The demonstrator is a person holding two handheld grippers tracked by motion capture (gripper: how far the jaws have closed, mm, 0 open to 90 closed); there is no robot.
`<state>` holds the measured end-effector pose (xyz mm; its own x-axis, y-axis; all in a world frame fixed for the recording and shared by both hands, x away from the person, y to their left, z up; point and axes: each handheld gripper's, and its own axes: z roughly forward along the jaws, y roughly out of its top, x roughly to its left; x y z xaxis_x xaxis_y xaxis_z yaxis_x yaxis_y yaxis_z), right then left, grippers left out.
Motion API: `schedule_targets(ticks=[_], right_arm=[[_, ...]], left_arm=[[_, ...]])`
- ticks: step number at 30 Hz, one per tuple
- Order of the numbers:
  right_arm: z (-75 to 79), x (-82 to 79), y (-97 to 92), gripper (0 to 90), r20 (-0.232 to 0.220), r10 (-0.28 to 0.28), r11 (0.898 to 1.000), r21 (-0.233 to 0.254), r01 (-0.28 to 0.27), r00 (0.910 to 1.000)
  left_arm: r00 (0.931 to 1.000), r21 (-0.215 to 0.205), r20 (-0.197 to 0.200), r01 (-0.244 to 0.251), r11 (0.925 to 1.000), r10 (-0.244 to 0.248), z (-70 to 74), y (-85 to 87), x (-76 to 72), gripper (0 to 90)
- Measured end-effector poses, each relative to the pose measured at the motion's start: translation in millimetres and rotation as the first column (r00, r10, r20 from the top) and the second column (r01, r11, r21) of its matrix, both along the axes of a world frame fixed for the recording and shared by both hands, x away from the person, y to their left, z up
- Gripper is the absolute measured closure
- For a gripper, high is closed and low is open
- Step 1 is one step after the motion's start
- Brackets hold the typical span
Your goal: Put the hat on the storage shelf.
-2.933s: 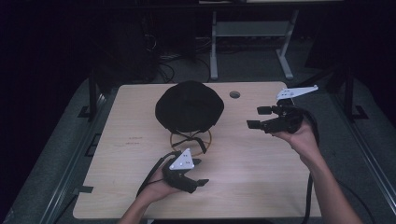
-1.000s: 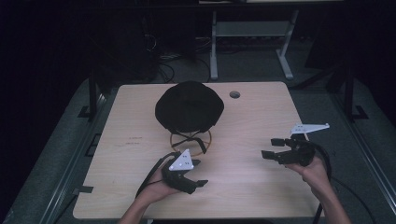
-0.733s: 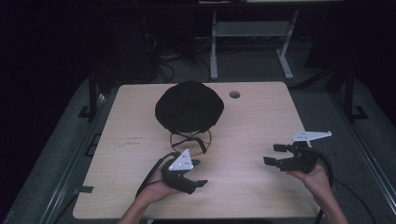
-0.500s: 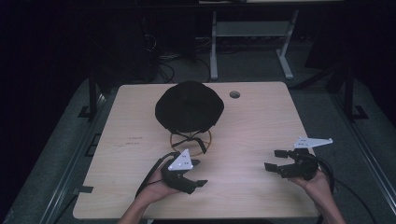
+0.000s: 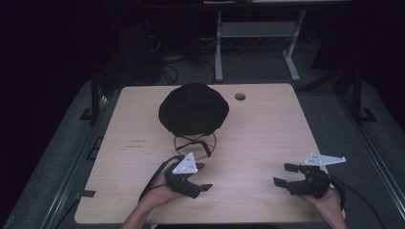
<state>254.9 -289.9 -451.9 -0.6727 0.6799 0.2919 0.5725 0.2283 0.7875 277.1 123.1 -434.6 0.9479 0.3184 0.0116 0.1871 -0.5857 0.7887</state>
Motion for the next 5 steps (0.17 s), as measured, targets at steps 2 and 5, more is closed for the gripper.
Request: schedule_targets(ticks=[2,5], right_arm=[[-3.2,-7.3,0.6,16.8,0.022,-0.005,1.000,-0.029,0.006,0.9998],[-3.2,-10.2,0.2,16.7,0.034,-0.012,0.999,-0.043,0.014,0.9994]], left_arm=[[0.9999,-0.002,-0.010,-0.002,1.0000,0.002,-0.2,-0.5,0.8,27.6],[0.9999,-0.004,-0.014,-0.003,1.0000,0.003,-0.5,-1.3,0.8,27.6]])
